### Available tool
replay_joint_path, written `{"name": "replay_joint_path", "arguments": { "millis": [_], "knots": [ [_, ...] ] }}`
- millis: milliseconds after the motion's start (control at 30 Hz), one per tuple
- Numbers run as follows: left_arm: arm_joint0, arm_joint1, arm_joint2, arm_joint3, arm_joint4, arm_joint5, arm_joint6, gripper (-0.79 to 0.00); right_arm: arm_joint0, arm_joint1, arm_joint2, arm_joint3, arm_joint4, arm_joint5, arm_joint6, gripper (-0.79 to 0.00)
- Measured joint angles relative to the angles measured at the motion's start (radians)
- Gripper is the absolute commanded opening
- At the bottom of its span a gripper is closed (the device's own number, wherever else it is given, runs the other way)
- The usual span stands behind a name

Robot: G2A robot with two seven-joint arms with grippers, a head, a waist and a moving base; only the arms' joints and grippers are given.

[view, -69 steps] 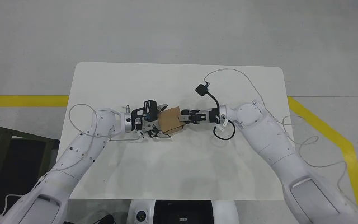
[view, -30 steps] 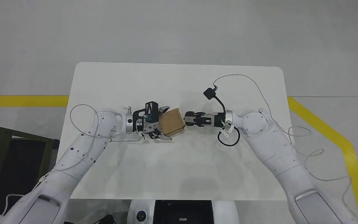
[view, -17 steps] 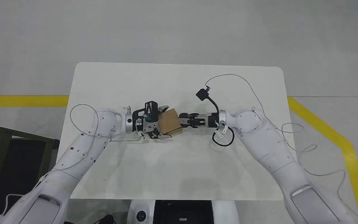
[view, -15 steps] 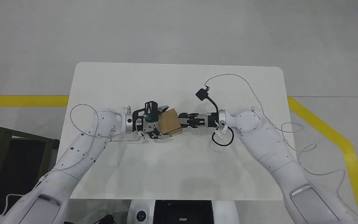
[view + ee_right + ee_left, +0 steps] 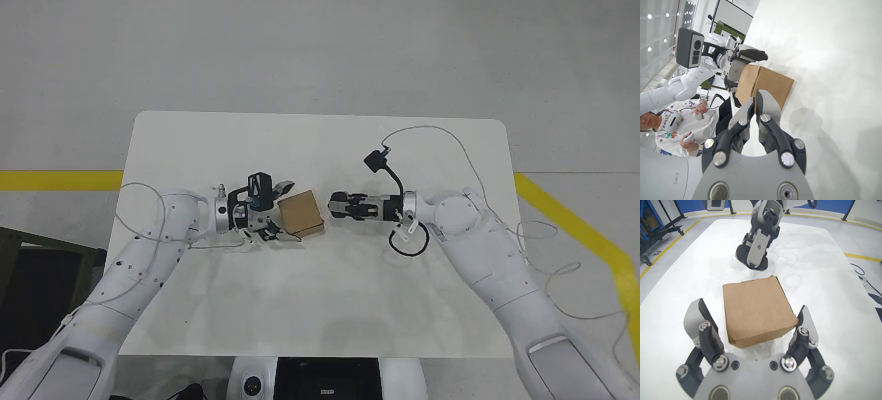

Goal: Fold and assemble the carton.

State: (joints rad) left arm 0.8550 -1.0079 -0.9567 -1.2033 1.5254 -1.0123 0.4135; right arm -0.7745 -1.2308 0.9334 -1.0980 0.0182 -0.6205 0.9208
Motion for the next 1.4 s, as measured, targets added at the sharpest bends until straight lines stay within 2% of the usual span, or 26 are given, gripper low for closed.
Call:
{"name": "replay_joint_path", "arguments": {
  "millis": [200, 233, 333, 633, 867, 1167, 1400],
  "knots": [
    [0.015, 0.033, -0.055, -0.03, -0.101, 0.0, -0.039, 0.0, -0.08, 0.028, 0.067, -0.11, -0.052, -0.015, -0.045, -0.397],
    [0.018, 0.038, -0.066, -0.034, -0.124, 0.0, -0.051, 0.0, -0.093, 0.033, 0.078, -0.125, -0.062, -0.02, -0.054, -0.185],
    [0.029, 0.057, -0.111, -0.044, -0.211, 0.0, -0.11, 0.0, -0.141, 0.048, 0.12, -0.179, -0.104, -0.036, -0.094, 0.0],
    [0.091, 0.097, -0.259, -0.1, -0.371, 0.028, -0.324, 0.0, -0.285, 0.087, 0.267, -0.336, -0.325, -0.167, -0.279, 0.0],
    [0.113, 0.114, -0.338, -0.129, -0.434, 0.06, -0.431, 0.0, -0.385, 0.119, 0.409, -0.438, -0.623, -0.249, -0.405, 0.0],
    [0.114, 0.13, -0.413, -0.104, -0.449, 0.087, -0.49, 0.0, -0.49, 0.15, 0.594, -0.543, -0.976, -0.253, -0.575, 0.0],
    [0.108, 0.137, -0.451, -0.092, -0.441, 0.107, -0.486, 0.0, -0.503, 0.162, 0.652, -0.573, -1.177, -0.217, -0.7, 0.0]
  ]
}}
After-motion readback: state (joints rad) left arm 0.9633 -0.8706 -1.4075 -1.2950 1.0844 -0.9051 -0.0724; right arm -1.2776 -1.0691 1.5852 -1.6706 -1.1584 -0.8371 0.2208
